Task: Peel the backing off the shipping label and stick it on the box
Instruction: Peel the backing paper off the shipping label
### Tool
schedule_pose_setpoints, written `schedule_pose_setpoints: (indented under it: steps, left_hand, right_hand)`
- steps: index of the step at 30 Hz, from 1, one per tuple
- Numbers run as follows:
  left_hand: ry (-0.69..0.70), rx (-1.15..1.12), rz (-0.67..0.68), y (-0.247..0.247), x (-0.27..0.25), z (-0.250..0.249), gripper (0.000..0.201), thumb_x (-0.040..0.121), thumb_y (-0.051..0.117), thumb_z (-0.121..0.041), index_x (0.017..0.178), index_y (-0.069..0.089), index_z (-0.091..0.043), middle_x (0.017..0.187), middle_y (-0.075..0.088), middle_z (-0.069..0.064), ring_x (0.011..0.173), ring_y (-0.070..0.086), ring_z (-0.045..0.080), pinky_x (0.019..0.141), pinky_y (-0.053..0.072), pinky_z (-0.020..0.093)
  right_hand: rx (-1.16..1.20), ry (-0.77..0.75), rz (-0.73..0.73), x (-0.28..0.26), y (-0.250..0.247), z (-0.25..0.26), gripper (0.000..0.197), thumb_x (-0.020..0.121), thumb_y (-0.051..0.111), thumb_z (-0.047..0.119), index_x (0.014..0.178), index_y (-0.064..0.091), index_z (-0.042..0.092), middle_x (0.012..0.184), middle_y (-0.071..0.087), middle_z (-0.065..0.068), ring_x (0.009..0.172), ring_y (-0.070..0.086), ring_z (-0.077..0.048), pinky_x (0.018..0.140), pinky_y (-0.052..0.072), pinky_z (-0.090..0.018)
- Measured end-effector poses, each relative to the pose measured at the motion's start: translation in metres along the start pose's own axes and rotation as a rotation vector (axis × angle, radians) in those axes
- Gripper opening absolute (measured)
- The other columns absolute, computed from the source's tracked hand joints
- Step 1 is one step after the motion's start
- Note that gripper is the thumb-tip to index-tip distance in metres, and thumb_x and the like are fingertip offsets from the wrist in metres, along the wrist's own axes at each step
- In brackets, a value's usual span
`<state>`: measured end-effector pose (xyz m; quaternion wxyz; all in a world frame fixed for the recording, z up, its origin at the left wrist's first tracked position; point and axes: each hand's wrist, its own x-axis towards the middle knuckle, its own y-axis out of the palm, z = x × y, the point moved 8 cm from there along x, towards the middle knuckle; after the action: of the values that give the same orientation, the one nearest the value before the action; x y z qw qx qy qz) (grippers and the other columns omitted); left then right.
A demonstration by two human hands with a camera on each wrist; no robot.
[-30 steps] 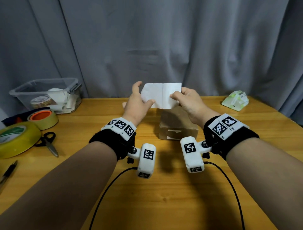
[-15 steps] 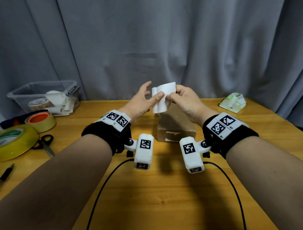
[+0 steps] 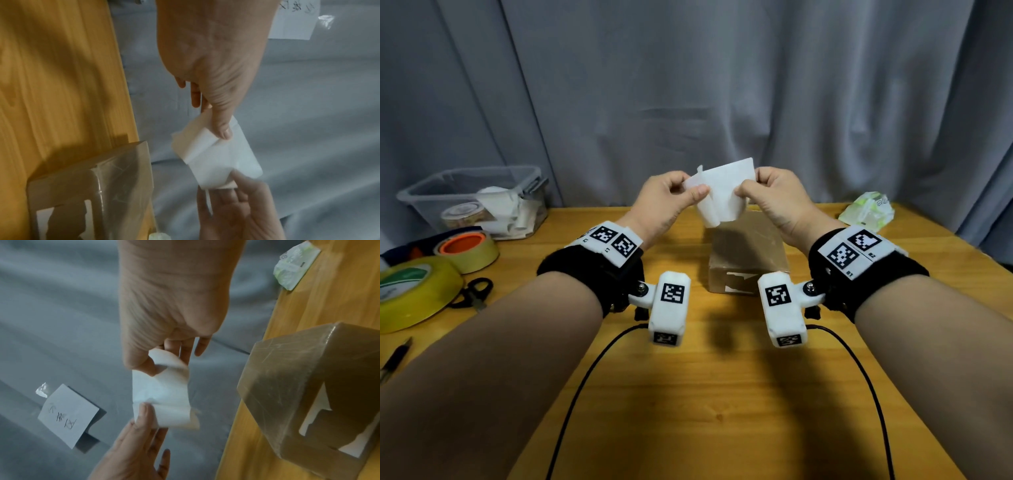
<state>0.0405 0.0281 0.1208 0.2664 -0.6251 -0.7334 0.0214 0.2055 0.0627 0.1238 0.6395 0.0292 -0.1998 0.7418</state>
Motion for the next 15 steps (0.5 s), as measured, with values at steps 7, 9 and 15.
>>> schedule_pose_setpoints:
  steps: [7,9,15]
  left_hand:
    - [-0.149,0.447,-0.116,-0.024,0.001,0.027,0.019,0.079,0.064,-0.05,0.08,0.064,-0.031,0.12,0.052,0.003,0.124,0.037,0.026,0.107,0.031,0.041]
    - [-0.176,0.507,-0.158,-0.03,-0.002,0.031,0.019,0.081,0.064,-0.045,0.088,0.065,-0.027,0.124,0.048,0.001,0.126,0.033,0.023,0.1,0.027,0.033]
    - [-0.171,0.67,-0.219,-0.037,-0.003,0.028,0.021,0.083,0.061,-0.043,0.091,0.065,-0.024,0.126,0.044,-0.001,0.122,0.033,0.025,0.098,0.025,0.034]
  right_hand:
    - [-0.098,-0.008,0.084,-0.012,0.012,-0.004,0.007,0.073,0.066,0.007,0.072,0.059,0.006,0.068,0.046,-0.008,0.064,0.039,-0.015,0.052,0.031,-0.023]
    - [-0.086,0.002,0.087,-0.014,0.015,-0.007,0.008,0.073,0.067,0.006,0.072,0.059,0.006,0.068,0.046,-0.008,0.064,0.039,-0.015,0.051,0.031,-0.022]
    - [-0.071,0.005,0.086,-0.014,0.016,-0.009,0.015,0.072,0.067,0.004,0.063,0.056,0.008,0.07,0.05,-0.01,0.068,0.043,-0.018,0.06,0.035,-0.026]
